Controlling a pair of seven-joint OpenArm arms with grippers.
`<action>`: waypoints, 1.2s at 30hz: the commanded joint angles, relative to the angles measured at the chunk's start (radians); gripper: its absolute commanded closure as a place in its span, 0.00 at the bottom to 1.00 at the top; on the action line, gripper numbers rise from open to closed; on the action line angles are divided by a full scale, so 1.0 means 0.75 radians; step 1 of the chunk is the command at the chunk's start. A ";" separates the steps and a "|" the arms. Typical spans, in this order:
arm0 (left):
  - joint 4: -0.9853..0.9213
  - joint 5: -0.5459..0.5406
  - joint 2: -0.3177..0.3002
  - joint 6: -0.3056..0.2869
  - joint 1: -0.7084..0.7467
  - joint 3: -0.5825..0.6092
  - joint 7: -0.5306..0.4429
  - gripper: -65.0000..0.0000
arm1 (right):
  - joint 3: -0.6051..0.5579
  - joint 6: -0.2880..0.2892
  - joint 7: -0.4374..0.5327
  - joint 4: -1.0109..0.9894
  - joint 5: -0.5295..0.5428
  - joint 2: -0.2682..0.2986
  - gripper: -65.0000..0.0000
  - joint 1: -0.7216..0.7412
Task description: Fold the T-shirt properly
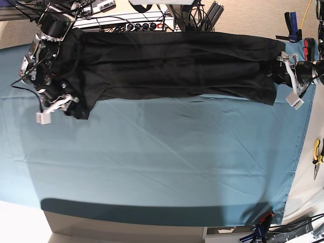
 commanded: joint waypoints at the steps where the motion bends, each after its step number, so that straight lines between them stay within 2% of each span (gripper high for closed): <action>1: 0.018 -0.024 -0.030 -0.005 -0.009 -0.012 -0.011 0.41 | 0.002 0.007 0.024 0.025 0.027 0.023 0.61 0.022; 17: 0.018 -0.024 -0.030 -0.005 -0.009 -0.012 -0.011 0.41 | 0.007 -0.009 0.078 0.025 -0.123 0.023 0.61 0.022; 19: 0.018 -0.024 -0.030 -0.005 -0.009 -0.012 -0.011 0.41 | 0.007 -0.029 0.082 0.025 -0.149 0.023 0.69 0.022; 22: 0.018 -0.024 -0.030 -0.005 -0.009 -0.012 -0.011 0.41 | 0.007 -0.028 0.078 0.025 -0.152 0.023 0.99 0.022; 29: 0.018 -0.024 -0.030 -0.005 -0.009 -0.012 -0.011 0.41 | 0.007 -0.002 0.064 0.025 -0.127 0.023 1.00 0.022; 36: 0.018 -0.023 -0.030 -0.005 -0.009 -0.012 -0.011 0.41 | 0.007 0.007 -0.093 0.111 0.096 0.023 1.00 0.015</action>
